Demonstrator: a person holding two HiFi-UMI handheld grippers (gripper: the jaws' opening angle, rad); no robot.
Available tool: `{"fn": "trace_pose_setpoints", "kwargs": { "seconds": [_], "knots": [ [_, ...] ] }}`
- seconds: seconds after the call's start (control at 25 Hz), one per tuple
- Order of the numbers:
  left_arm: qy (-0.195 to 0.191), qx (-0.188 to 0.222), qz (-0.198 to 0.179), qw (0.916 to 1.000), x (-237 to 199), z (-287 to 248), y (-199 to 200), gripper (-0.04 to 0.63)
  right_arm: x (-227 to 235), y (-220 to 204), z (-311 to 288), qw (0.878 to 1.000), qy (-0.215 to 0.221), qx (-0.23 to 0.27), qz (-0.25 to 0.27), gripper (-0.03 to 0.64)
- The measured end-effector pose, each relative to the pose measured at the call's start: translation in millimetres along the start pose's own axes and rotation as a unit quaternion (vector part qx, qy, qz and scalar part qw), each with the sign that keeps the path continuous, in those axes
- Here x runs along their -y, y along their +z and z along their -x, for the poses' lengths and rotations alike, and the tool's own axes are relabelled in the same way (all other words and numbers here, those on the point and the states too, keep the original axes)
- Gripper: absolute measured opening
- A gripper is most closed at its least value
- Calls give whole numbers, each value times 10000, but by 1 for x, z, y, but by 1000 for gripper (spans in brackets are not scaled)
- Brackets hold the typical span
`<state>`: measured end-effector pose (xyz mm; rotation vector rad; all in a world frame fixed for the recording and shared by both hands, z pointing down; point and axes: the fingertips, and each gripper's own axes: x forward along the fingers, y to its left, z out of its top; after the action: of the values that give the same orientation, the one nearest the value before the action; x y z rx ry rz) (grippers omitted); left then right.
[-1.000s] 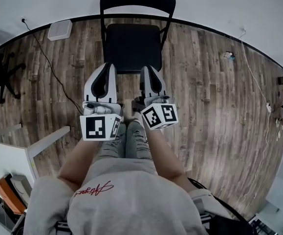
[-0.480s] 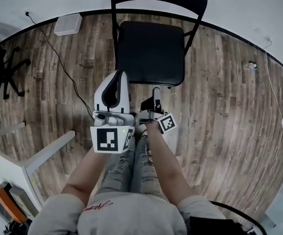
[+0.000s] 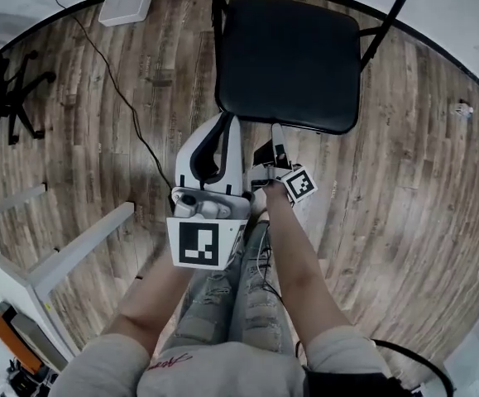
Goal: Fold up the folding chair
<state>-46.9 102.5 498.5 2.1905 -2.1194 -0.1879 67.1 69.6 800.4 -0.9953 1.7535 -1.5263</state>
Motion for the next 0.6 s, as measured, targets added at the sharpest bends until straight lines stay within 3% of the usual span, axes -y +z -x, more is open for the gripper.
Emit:
{"fn": "trace_pose_setpoints", "kwargs": {
  "seconds": [0.16,0.48,0.6],
  "knots": [
    [156,-92,22,9998,-14,8,-13,23,18,-5,6,9982,-3,303,-512,262],
    [249,-271,14,9993,-35,8,-31,23,23,39,-17,9975,295,616,-165,284],
    [101,-417,-230,9988,-49,-5,-37,23,19,43,-34,9974,365,592,-183,282]
  ]
}}
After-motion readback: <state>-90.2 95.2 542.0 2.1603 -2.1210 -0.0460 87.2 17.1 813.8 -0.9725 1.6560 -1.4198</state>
